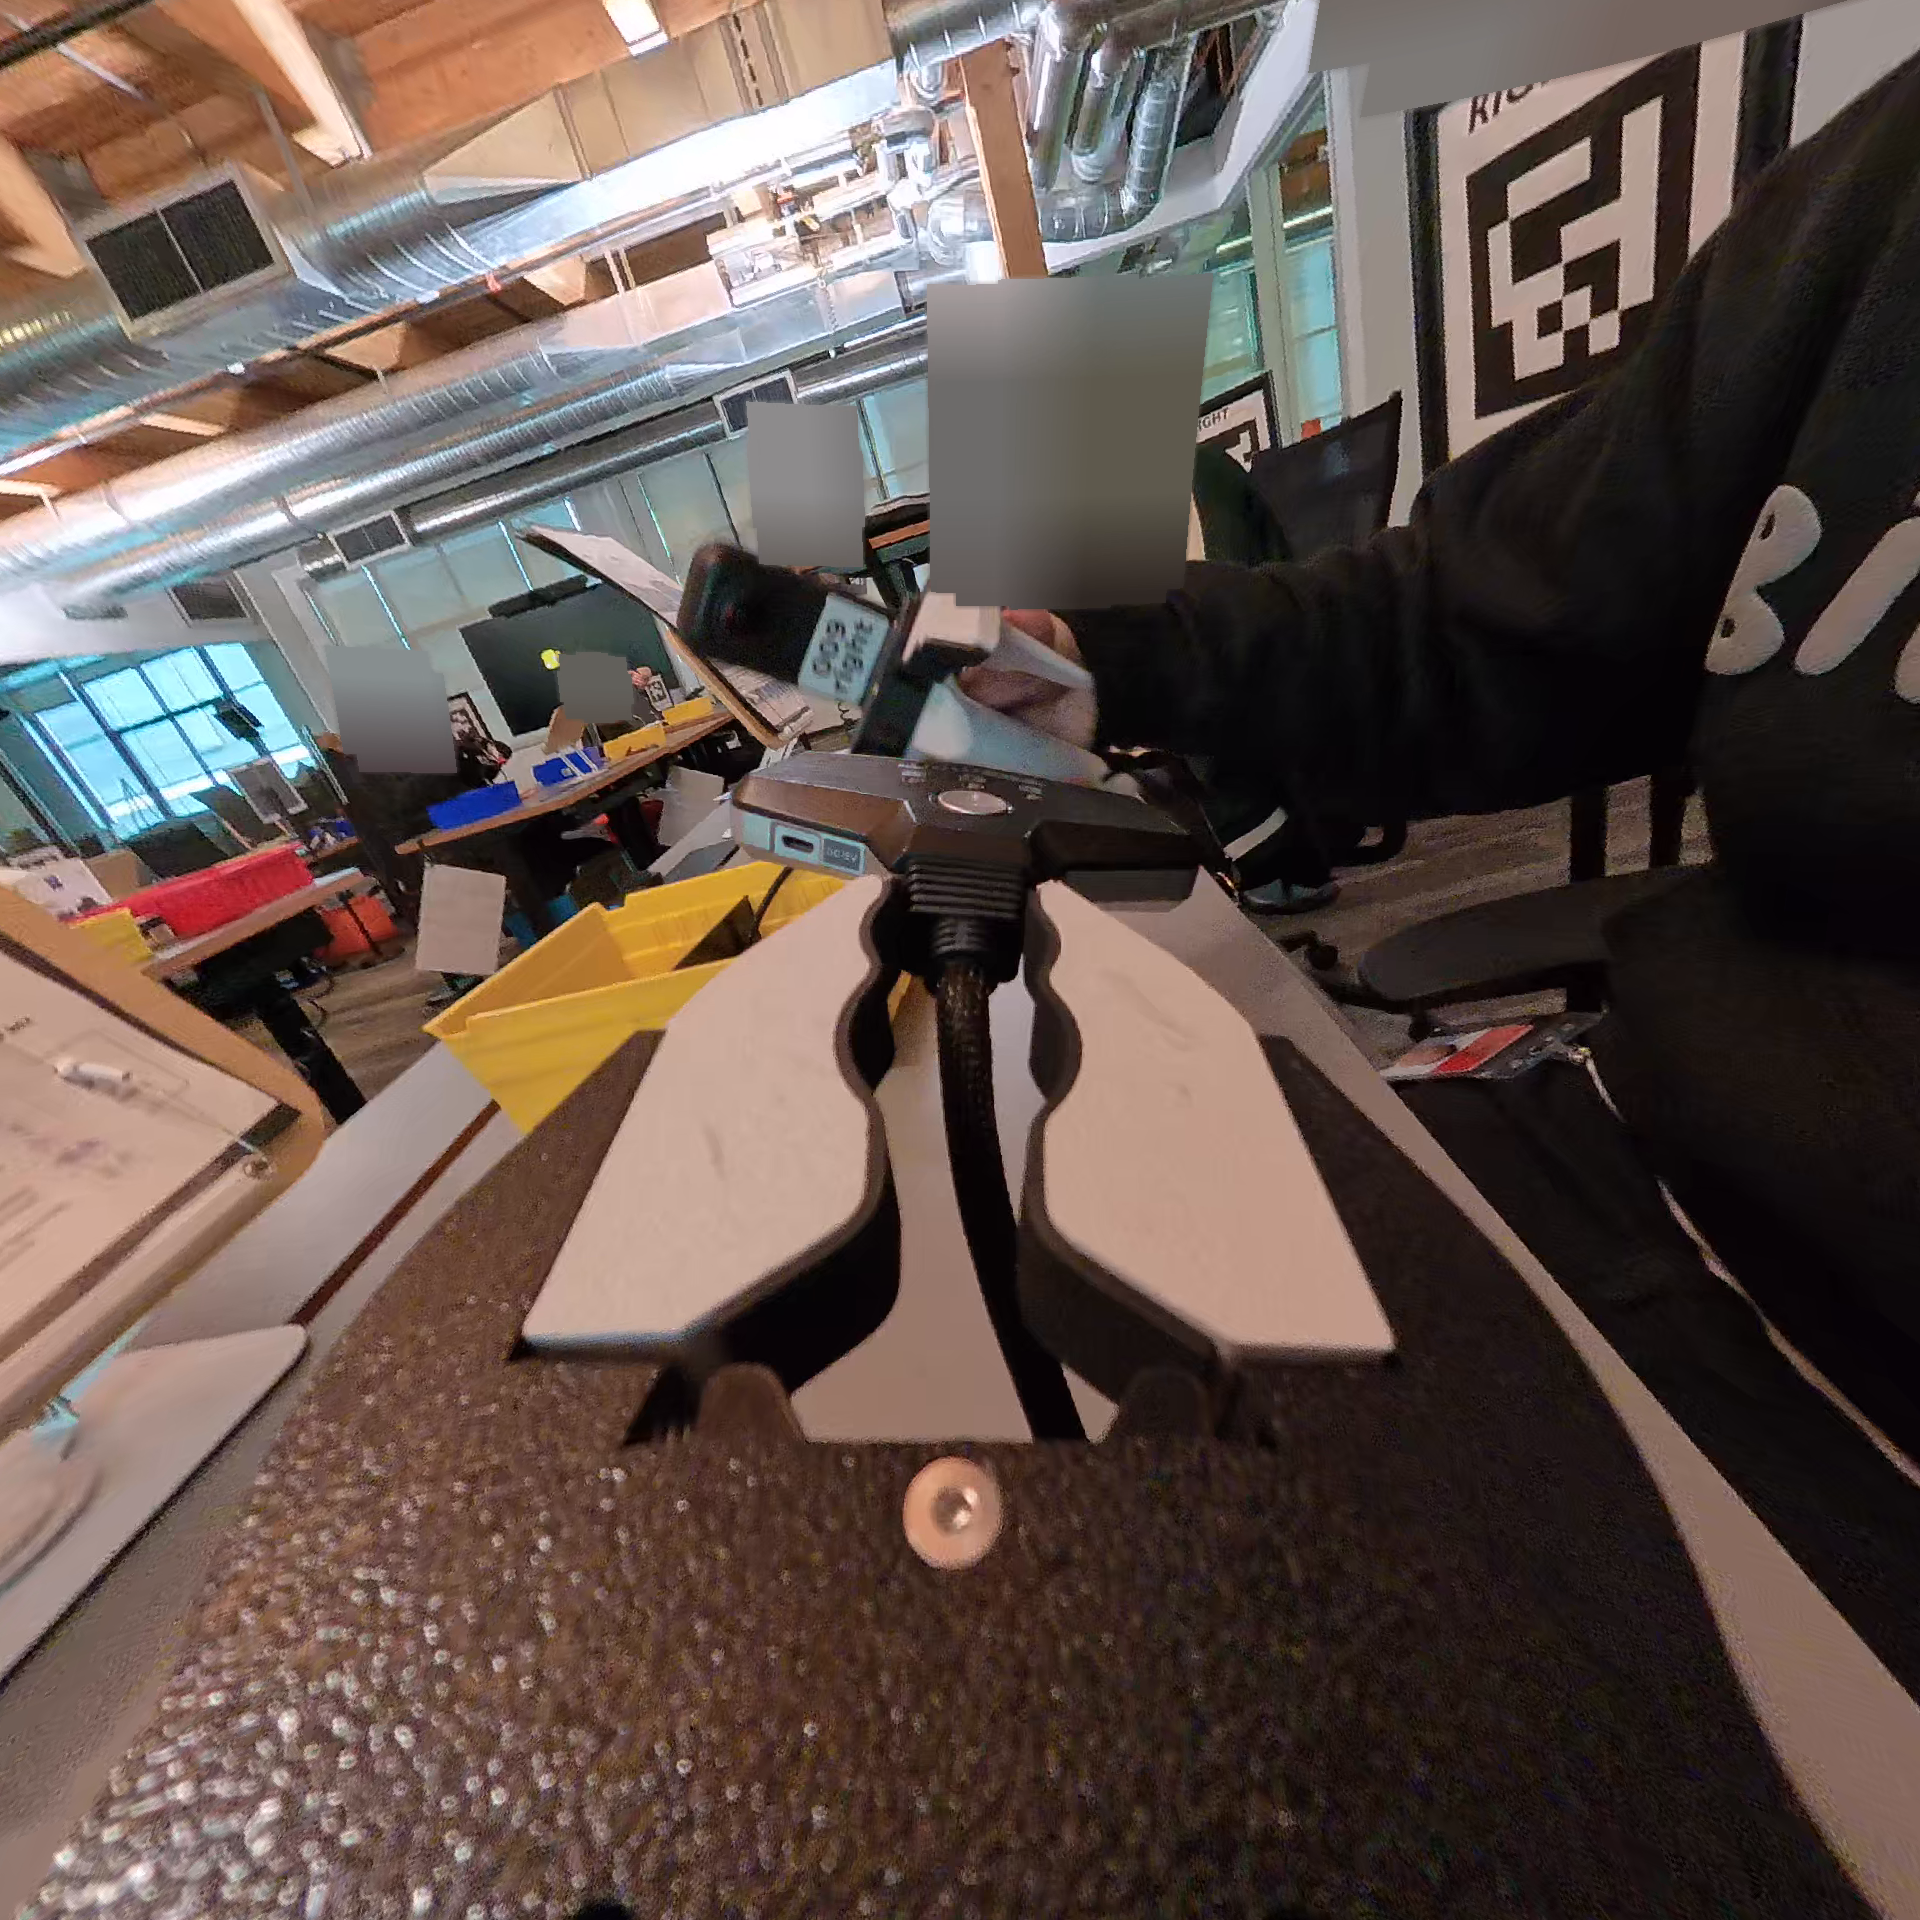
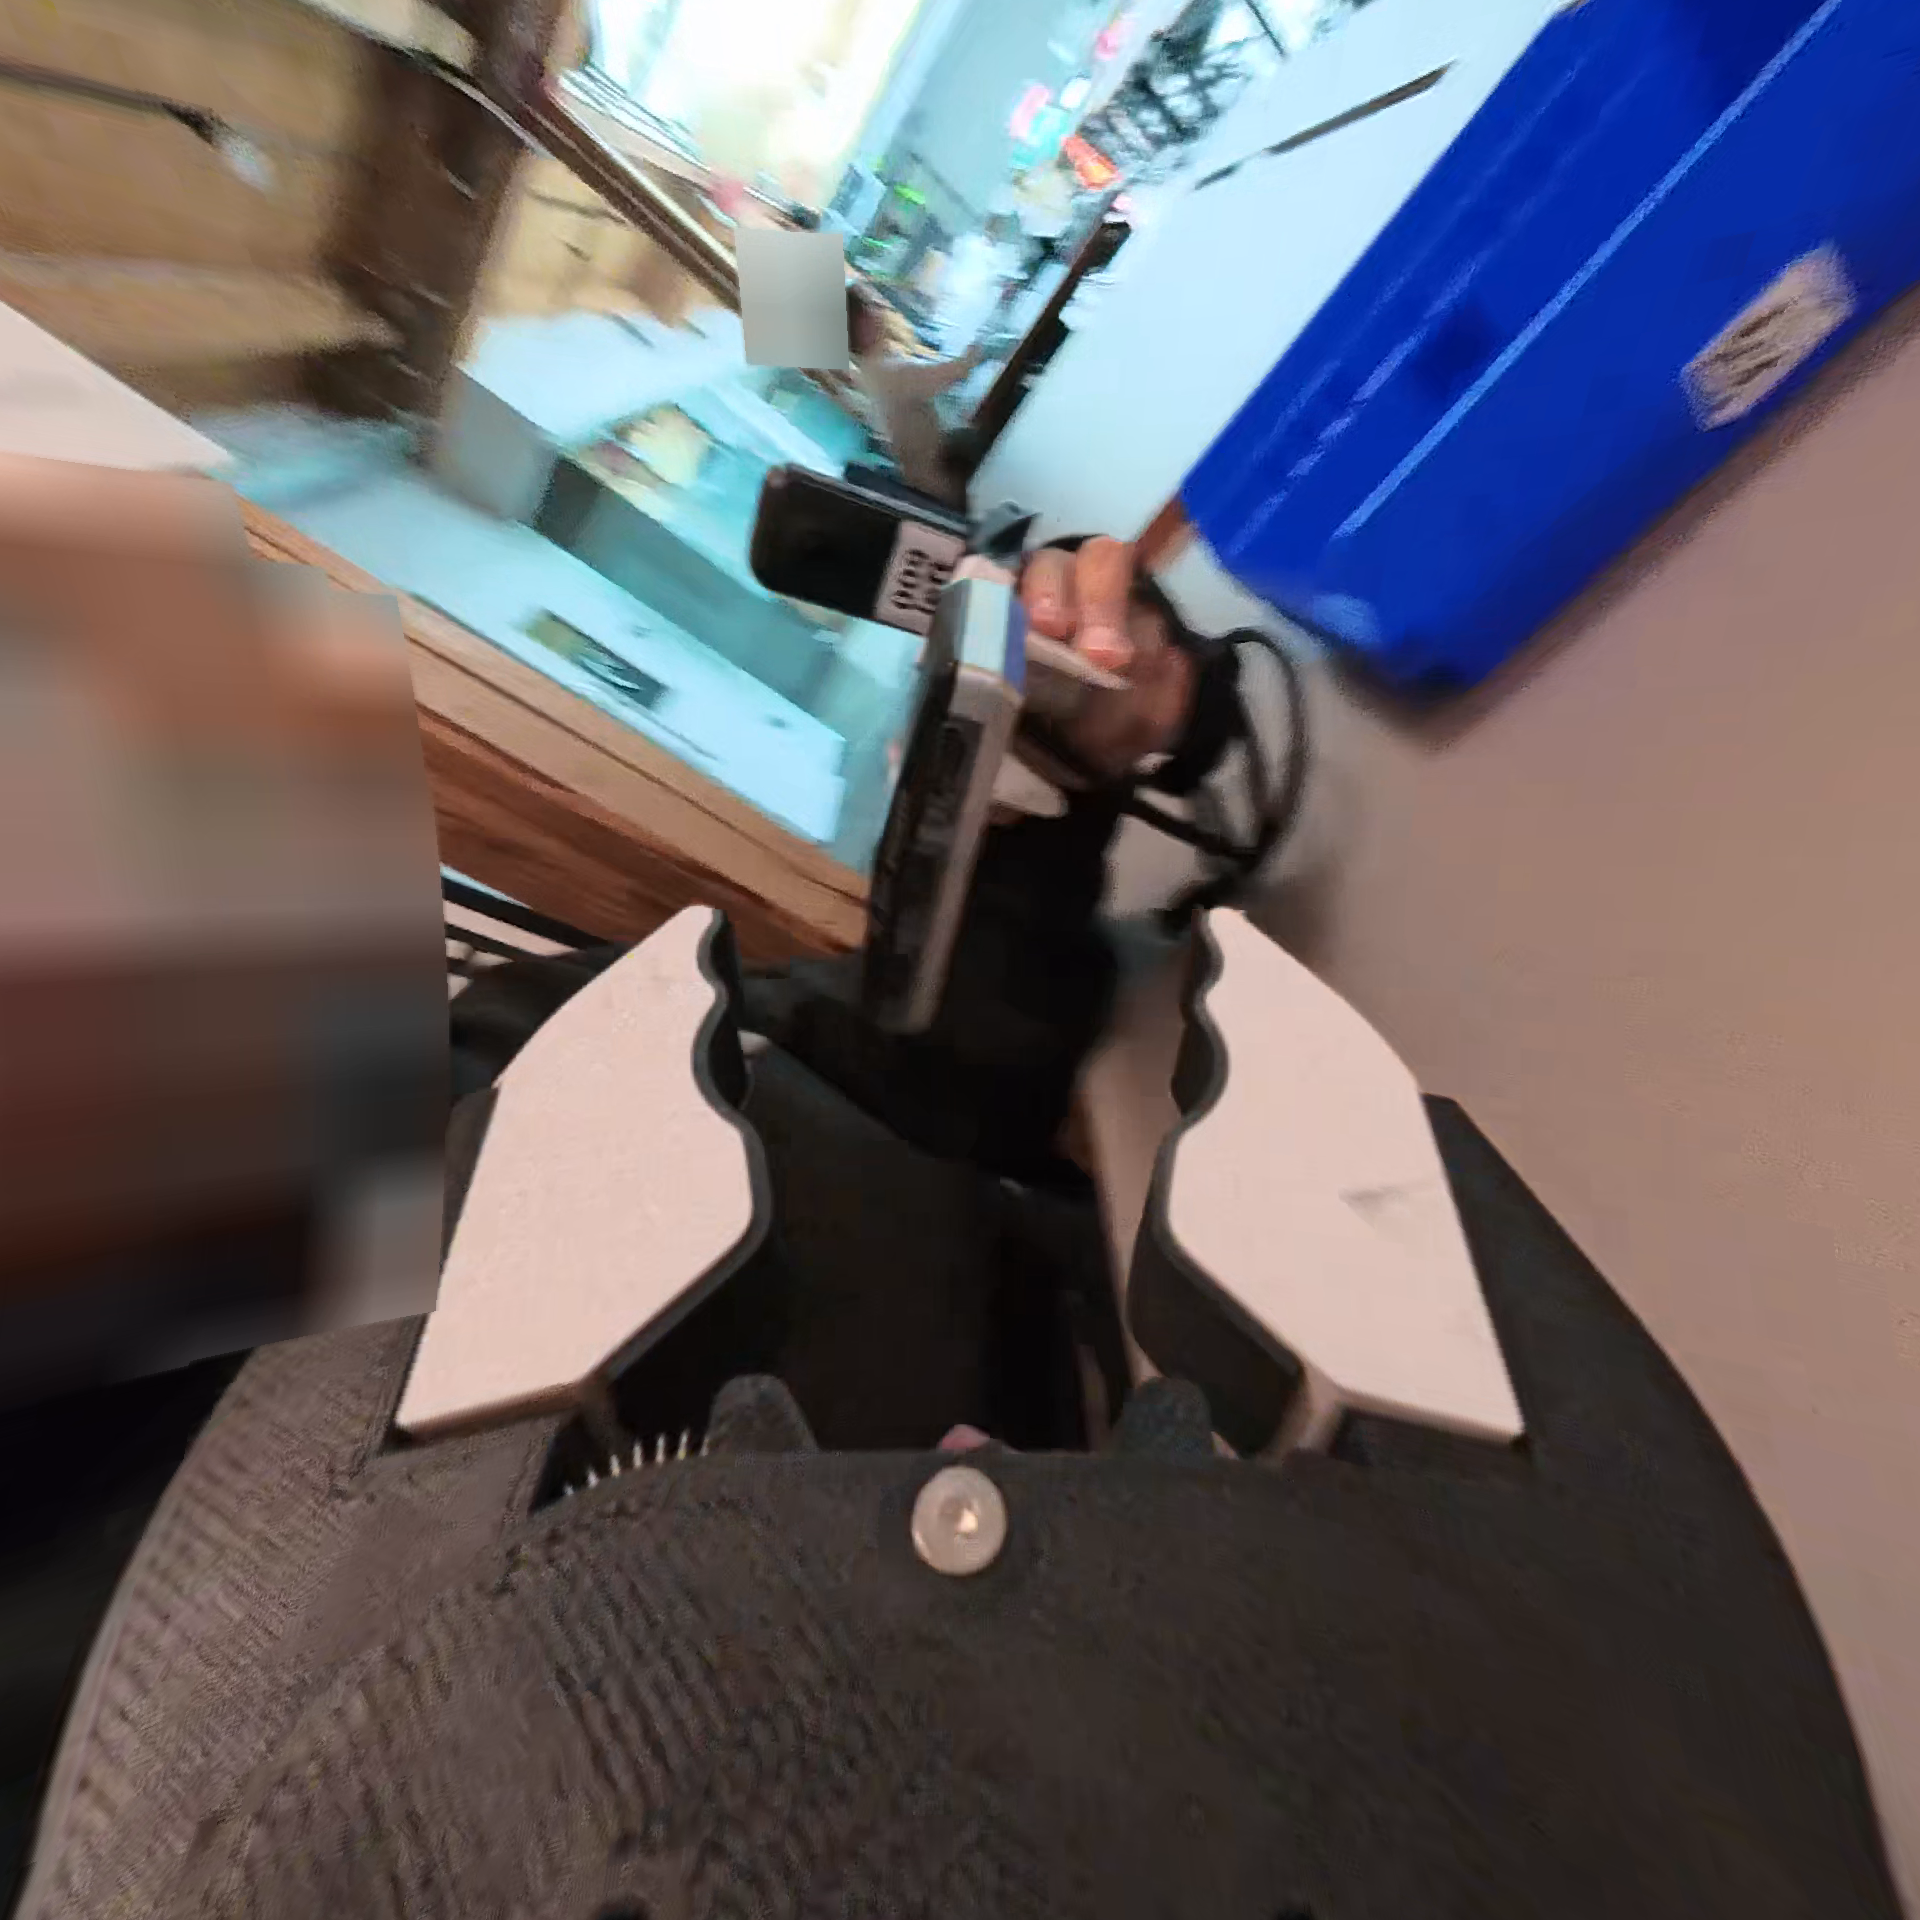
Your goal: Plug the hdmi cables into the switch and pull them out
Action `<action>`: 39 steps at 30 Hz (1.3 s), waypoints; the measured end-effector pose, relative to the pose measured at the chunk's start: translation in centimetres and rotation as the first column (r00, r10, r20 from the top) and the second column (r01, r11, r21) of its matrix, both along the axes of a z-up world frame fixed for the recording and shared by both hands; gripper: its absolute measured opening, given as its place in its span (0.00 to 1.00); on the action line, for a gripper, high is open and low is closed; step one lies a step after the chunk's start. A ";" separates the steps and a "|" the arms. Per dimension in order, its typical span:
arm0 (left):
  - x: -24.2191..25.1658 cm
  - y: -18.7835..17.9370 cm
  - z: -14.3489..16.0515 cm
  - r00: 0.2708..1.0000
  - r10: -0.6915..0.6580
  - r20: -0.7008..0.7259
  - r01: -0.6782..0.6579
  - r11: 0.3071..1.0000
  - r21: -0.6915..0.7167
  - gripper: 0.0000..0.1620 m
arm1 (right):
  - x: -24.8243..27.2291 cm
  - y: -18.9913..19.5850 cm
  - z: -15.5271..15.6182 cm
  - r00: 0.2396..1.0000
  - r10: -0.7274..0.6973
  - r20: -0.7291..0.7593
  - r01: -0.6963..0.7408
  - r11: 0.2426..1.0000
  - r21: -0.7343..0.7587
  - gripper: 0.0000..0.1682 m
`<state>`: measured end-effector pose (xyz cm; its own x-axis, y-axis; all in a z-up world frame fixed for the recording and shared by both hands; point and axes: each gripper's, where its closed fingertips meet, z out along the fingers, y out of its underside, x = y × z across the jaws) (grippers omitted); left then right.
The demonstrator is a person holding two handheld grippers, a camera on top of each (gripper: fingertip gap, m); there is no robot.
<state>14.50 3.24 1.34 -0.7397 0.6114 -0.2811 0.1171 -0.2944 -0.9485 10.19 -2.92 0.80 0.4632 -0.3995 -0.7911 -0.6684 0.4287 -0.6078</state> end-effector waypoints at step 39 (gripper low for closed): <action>10.0 0.9 3.3 0.835 0.462 -0.300 -0.497 0.866 -0.049 0.33 | -3.3 -22.8 21.7 0.681 -0.413 0.605 0.731 0.429 -0.530 0.14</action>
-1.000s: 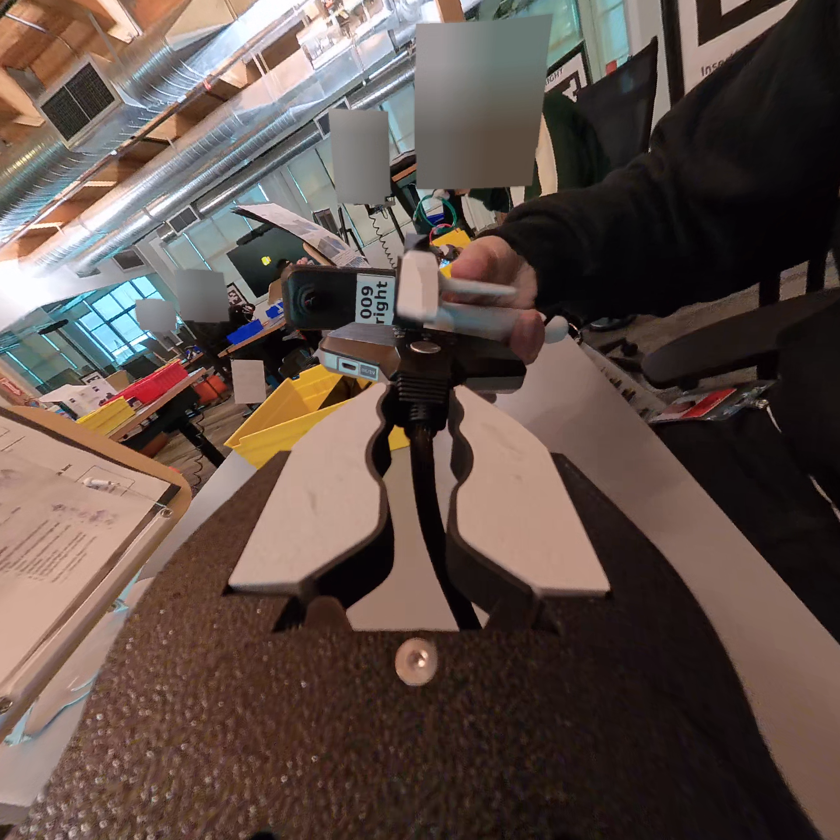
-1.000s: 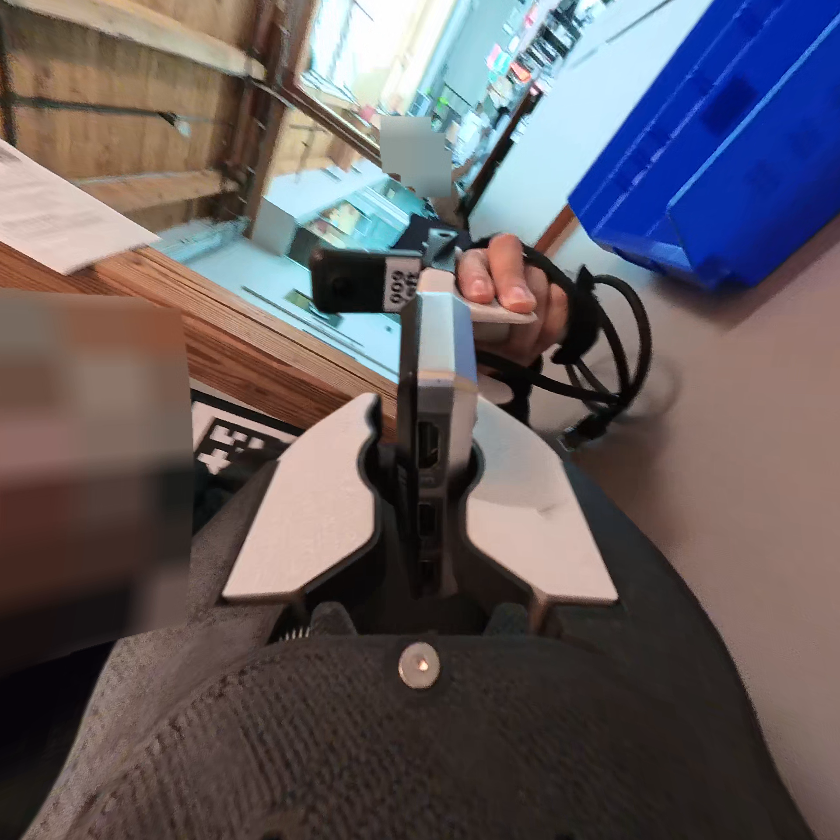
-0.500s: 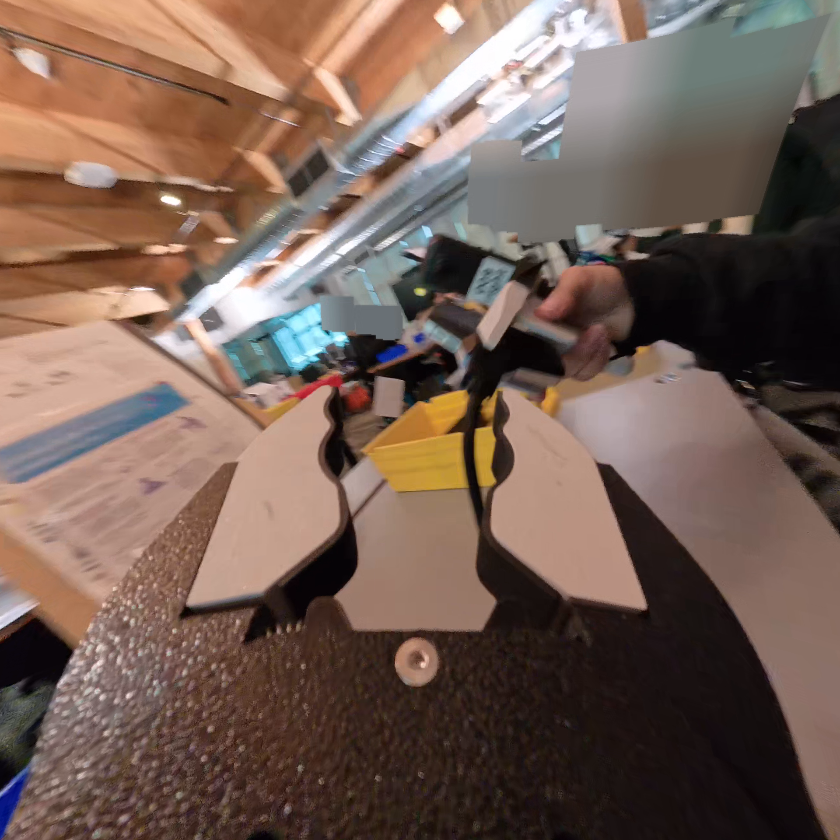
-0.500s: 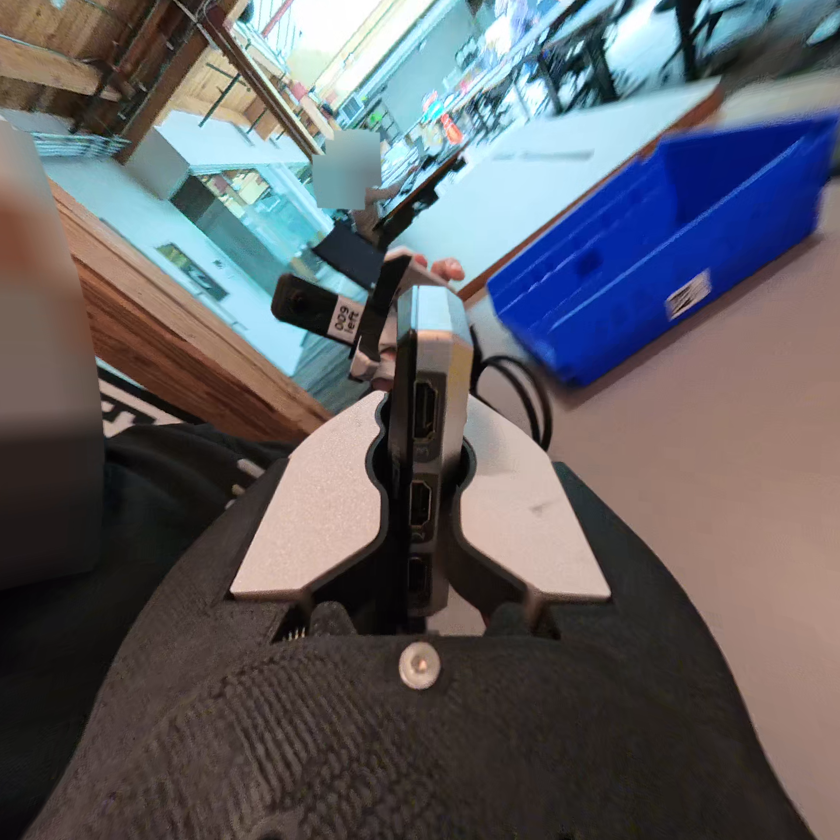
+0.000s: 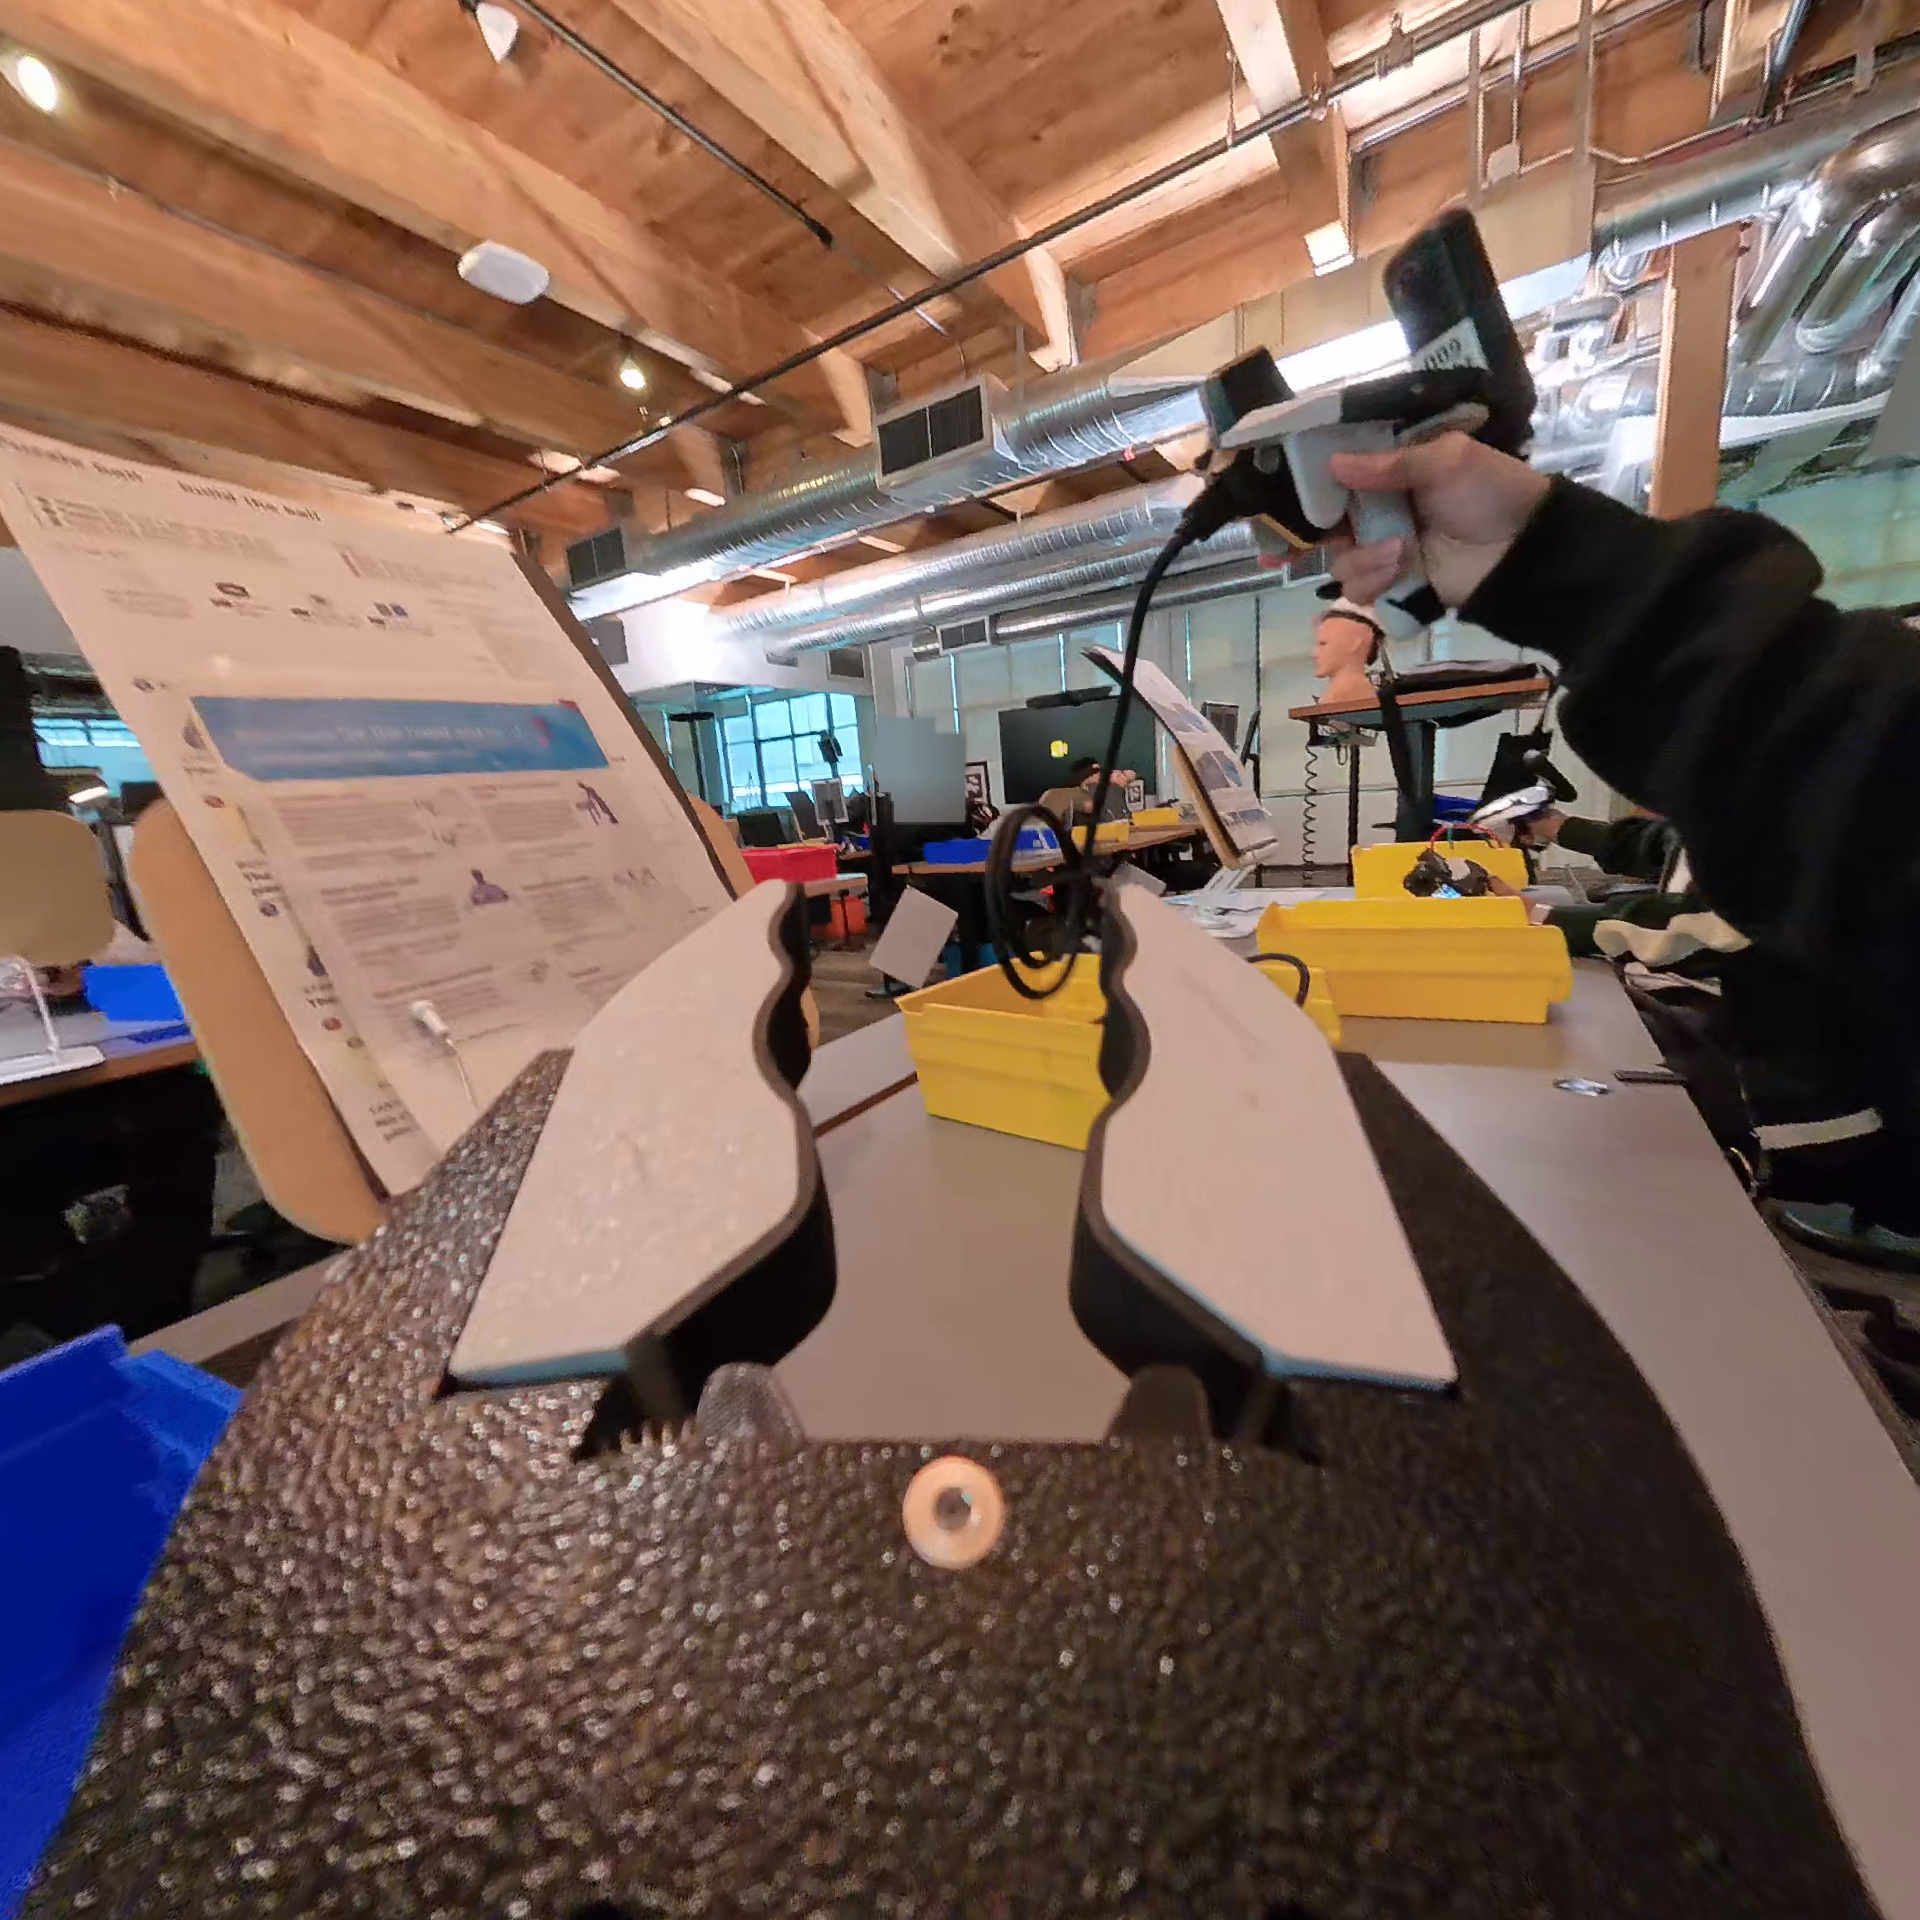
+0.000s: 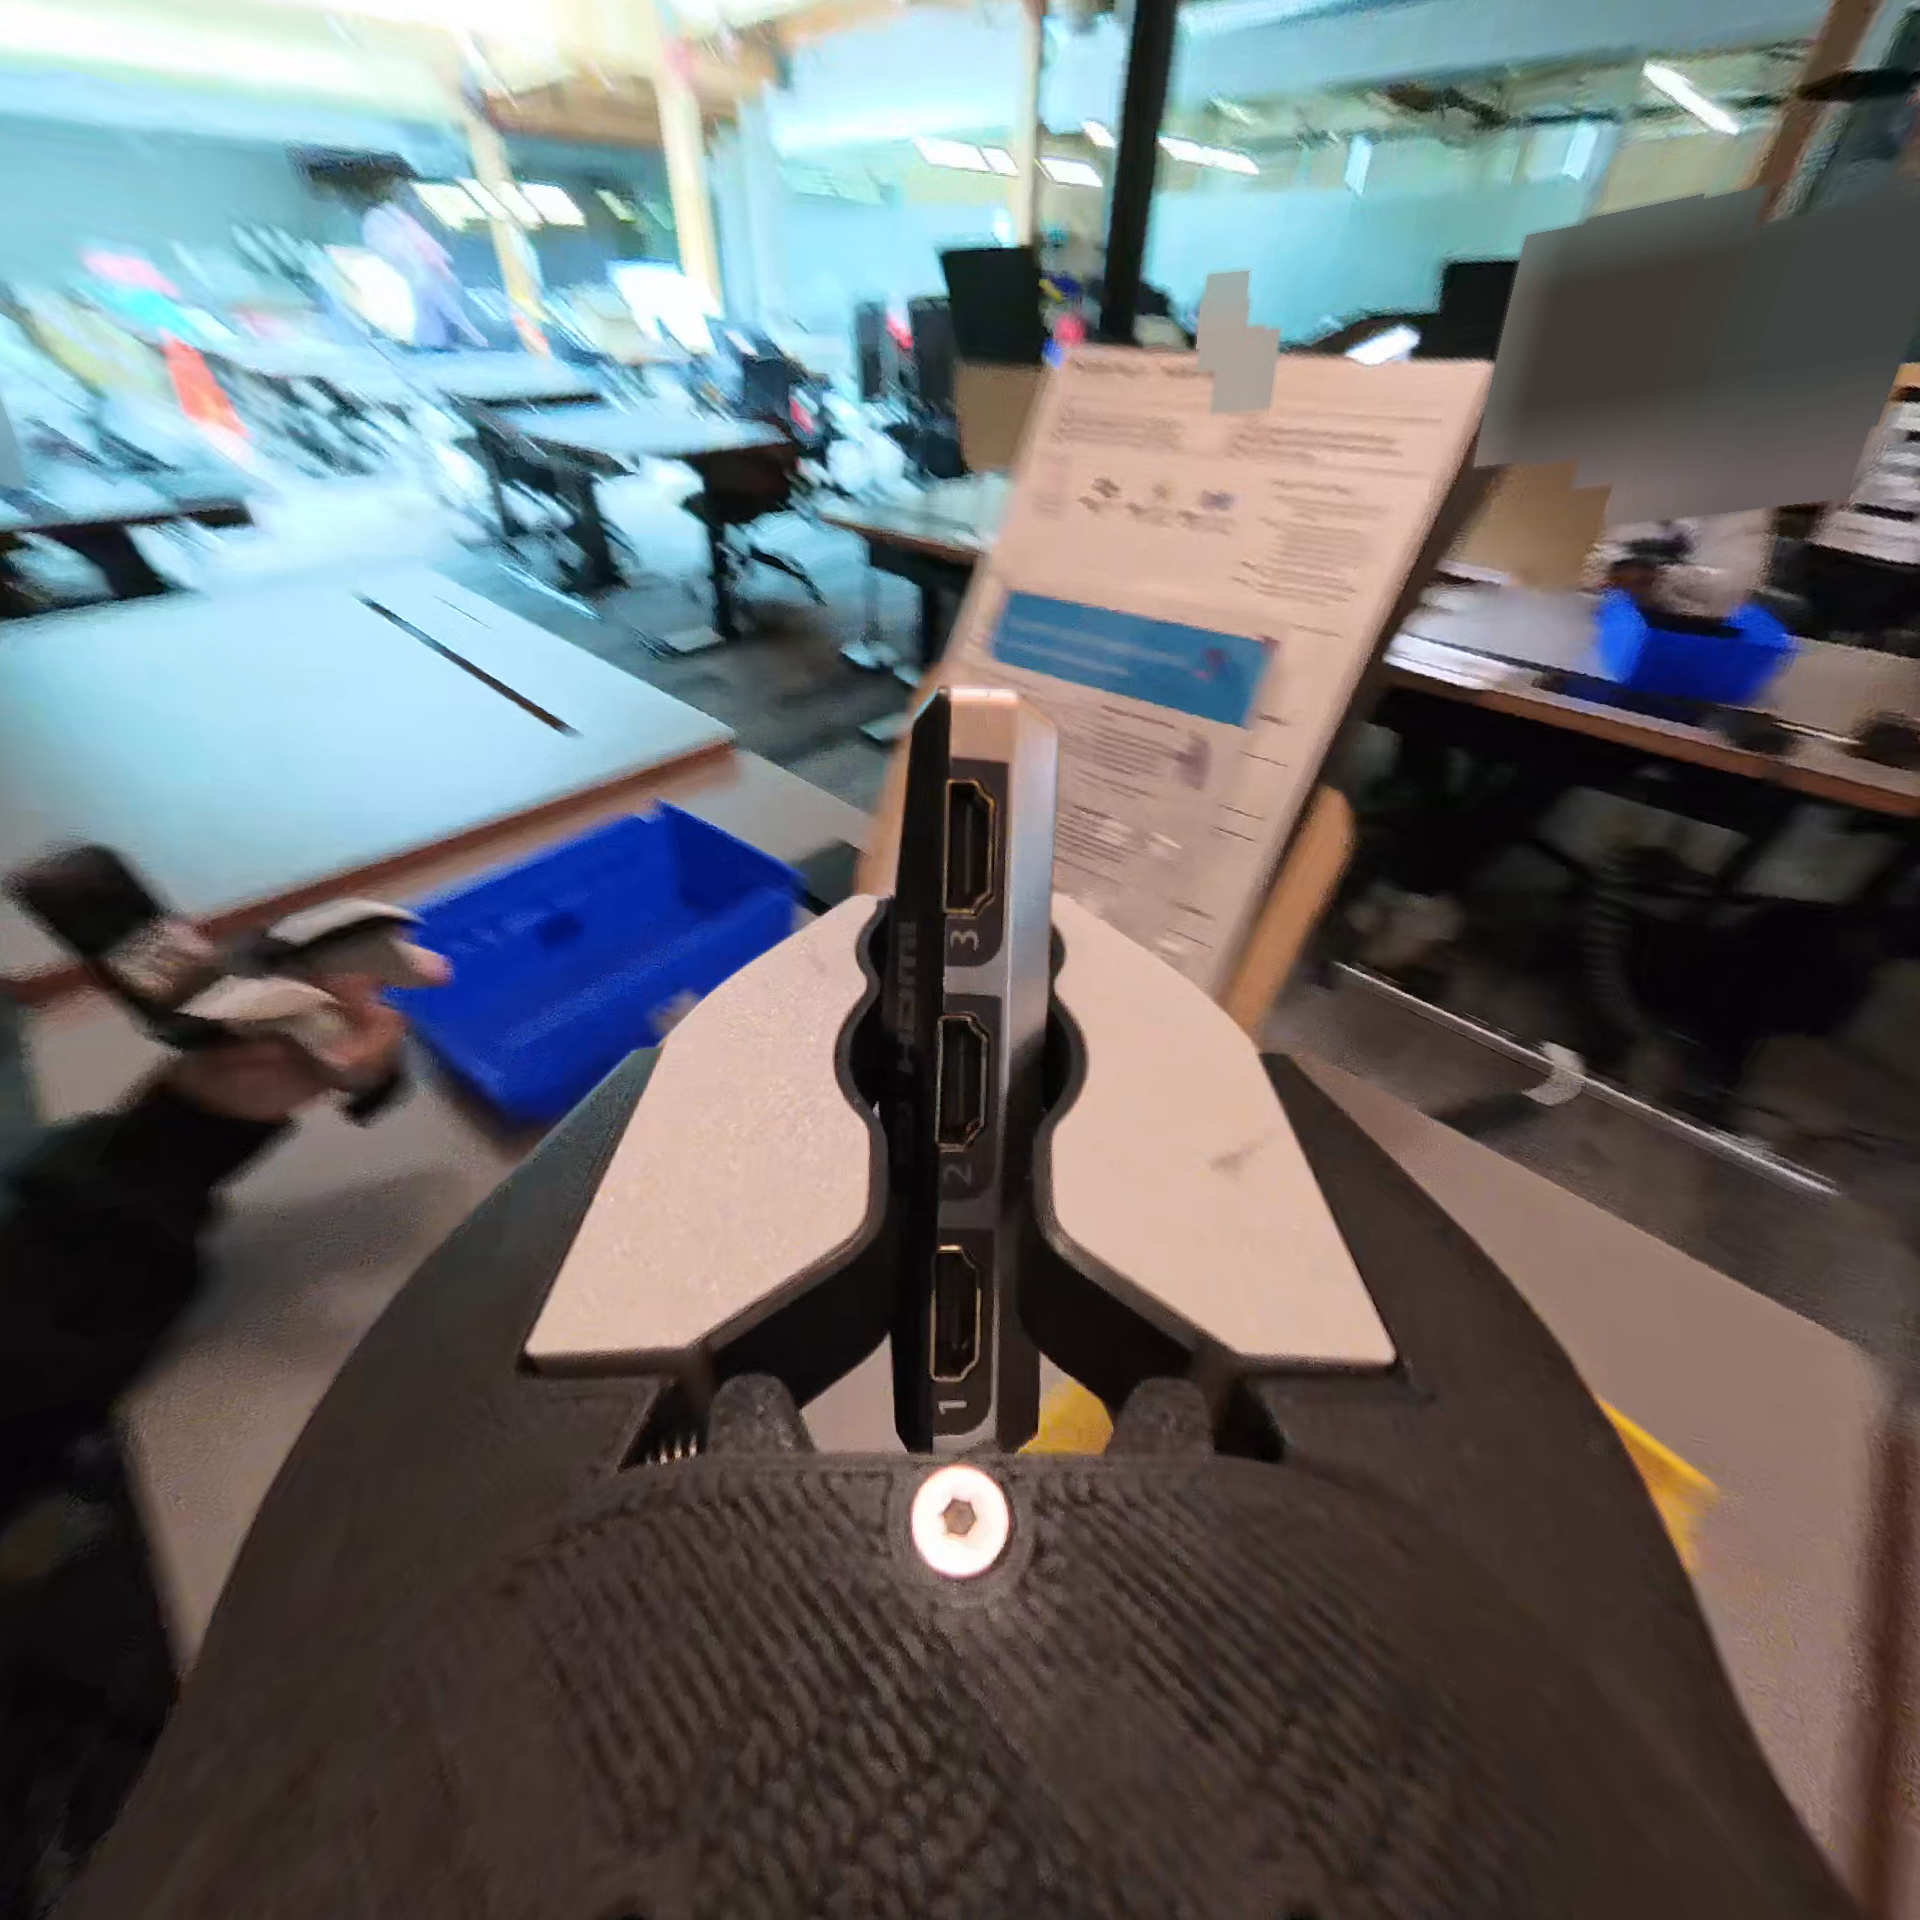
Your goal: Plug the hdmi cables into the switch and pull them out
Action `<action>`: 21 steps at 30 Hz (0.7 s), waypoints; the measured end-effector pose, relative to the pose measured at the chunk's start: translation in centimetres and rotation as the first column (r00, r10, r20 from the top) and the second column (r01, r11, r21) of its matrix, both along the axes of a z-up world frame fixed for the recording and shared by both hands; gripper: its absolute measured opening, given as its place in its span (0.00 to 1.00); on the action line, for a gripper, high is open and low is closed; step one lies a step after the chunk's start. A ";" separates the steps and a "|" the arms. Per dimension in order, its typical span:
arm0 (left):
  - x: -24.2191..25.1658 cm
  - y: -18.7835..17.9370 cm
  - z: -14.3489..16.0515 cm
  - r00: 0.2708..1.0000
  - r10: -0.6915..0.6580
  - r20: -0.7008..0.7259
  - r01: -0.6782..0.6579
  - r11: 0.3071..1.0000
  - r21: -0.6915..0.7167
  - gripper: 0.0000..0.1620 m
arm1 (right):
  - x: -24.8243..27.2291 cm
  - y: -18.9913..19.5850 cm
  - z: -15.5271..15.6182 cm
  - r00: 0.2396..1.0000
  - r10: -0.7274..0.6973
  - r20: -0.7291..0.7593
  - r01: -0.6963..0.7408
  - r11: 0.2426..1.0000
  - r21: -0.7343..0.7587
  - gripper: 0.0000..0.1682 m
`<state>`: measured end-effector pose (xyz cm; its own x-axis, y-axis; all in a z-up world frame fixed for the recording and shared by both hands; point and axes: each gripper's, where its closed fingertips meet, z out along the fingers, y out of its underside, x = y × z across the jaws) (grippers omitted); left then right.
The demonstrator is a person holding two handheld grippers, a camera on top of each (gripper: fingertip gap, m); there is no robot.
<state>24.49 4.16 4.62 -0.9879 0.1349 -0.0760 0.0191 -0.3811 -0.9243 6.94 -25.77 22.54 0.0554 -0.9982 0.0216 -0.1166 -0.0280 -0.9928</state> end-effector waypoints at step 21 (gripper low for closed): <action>0.2 -6.5 -13.0 0.991 0.107 -0.086 -0.019 0.725 0.689 0.31 | 4.4 -19.9 -26.7 0.432 -0.716 -0.549 -0.388 0.402 -0.830 0.14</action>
